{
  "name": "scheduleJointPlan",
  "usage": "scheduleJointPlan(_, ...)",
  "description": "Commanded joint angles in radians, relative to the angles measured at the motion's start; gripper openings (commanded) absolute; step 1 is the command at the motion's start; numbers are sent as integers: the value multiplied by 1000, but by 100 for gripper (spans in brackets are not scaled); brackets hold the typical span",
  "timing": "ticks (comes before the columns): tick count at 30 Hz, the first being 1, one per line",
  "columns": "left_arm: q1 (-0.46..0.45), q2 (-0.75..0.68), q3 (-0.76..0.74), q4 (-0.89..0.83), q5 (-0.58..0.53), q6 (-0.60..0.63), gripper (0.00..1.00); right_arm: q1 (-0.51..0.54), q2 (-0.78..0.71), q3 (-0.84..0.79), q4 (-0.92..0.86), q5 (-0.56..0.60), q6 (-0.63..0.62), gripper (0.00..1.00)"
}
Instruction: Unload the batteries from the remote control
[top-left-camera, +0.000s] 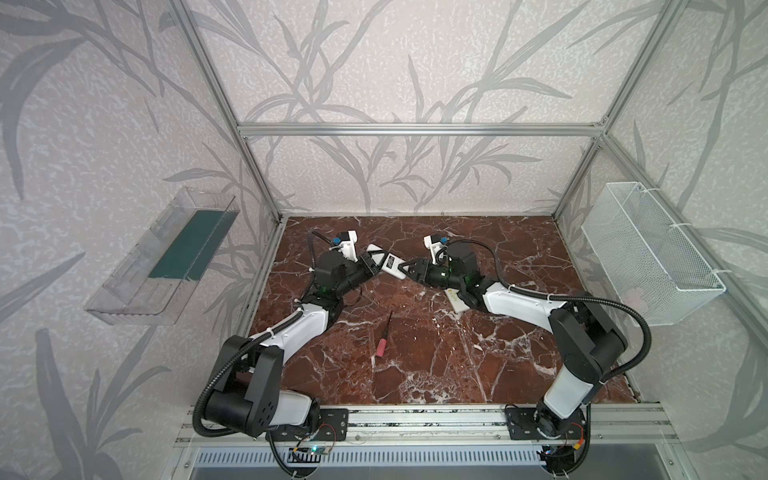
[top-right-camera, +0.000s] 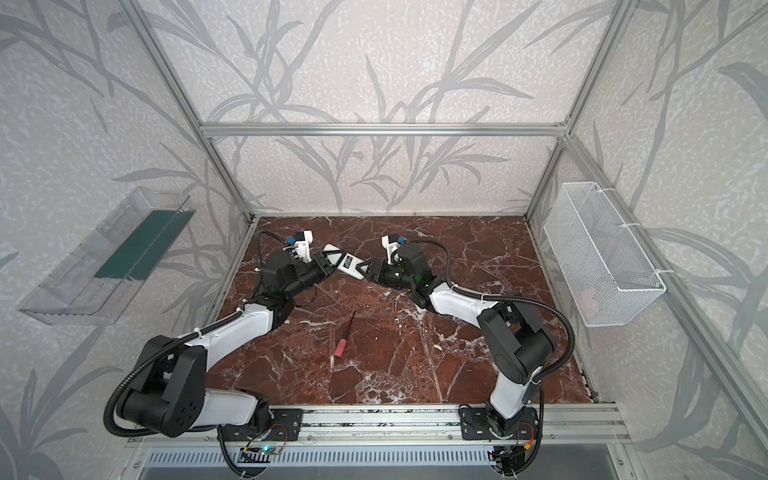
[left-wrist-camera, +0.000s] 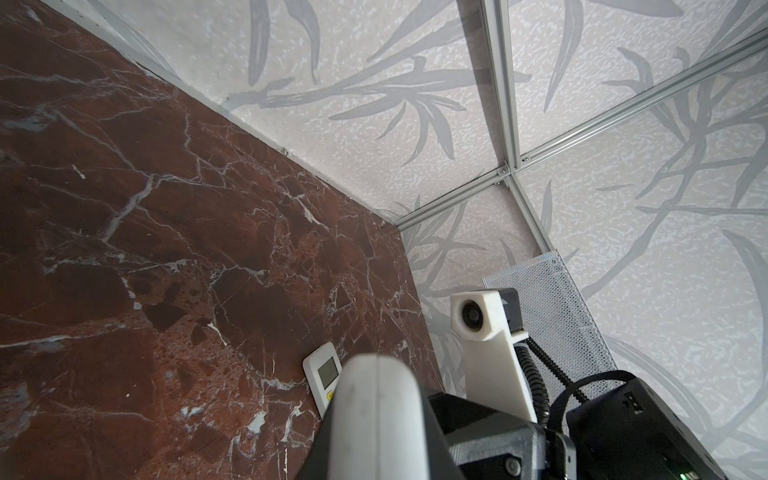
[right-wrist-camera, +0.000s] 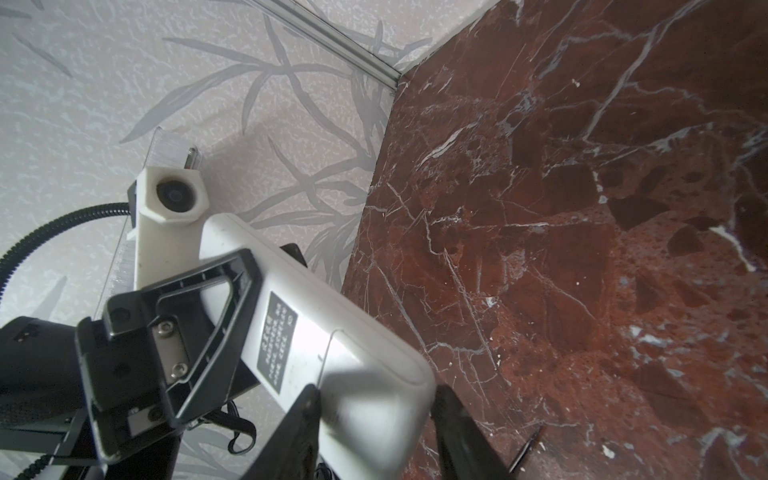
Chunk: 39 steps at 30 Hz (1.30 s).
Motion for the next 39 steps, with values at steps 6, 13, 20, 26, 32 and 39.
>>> scheduleJointPlan(6, -14, -41, 36, 96, 46, -21, 0, -2, 16, -49, -75, 35, -11, 38)
scheduleJointPlan(13, -14, -29, 36, 110, 55, -33, 0, -2, 22, -27, -56, 17, 0, 58)
scheduleJointPlan(20, -18, -23, 29, 125, 51, -44, 0, 2, 75, 31, -20, -14, 32, 60)
scheduleJointPlan(26, -20, 7, 30, 136, 51, -74, 0, 18, 110, 56, 54, -45, 75, 63)
scheduleJointPlan(32, -22, 15, 17, 170, 45, -87, 0, 23, 116, 50, 39, -52, 66, 64)
scheduleJointPlan(39, -22, -5, 23, 154, 51, -76, 0, 12, 53, 1, -79, 37, 3, 26)
